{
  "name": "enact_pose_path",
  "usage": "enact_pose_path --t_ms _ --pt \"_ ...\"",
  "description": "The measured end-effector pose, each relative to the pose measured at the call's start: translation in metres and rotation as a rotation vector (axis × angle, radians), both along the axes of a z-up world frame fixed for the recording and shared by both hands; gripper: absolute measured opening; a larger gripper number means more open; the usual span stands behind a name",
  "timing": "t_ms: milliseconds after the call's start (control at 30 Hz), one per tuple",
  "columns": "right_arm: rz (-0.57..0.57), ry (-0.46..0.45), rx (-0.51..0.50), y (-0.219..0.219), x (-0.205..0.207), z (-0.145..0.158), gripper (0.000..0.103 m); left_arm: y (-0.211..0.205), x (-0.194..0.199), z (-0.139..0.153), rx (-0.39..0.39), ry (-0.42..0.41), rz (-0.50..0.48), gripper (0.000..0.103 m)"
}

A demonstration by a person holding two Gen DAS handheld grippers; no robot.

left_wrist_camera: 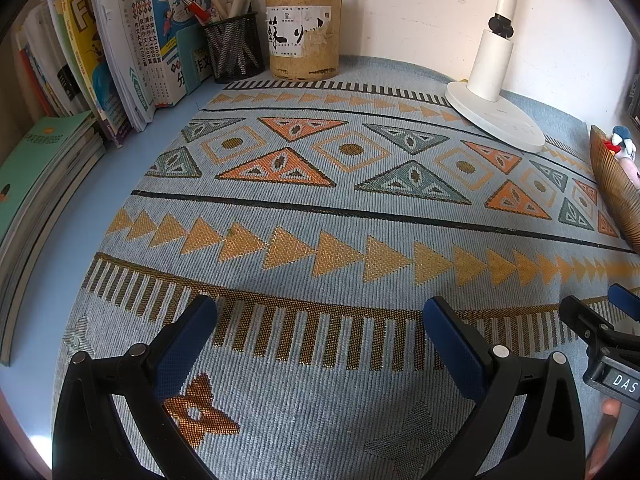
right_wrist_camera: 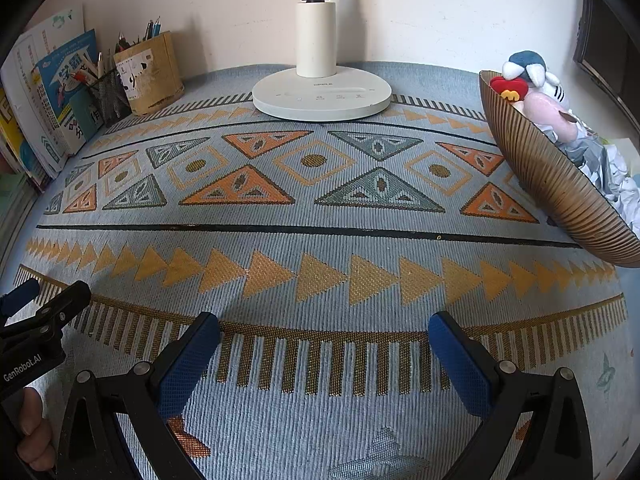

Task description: Organize objects

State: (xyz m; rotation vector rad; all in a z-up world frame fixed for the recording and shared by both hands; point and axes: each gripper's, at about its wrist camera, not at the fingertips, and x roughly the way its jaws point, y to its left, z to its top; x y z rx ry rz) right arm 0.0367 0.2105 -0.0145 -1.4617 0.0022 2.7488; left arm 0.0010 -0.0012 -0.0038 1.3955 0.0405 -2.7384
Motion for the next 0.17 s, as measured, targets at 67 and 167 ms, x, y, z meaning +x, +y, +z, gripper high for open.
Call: enact_pose_path --t_ms 67,167 --pt "0.0 0.0 0.0 -0.0001 0.0001 0.0 0.103 -0.0001 -0.0002 -0.0001 0.0 0.0 0.0 0.103" --pt "-0.001 0.0 0.0 0.0 0.0 0.0 0.103 -0.0003 -0.0004 -0.0002 0.0 0.0 0.0 0.103"
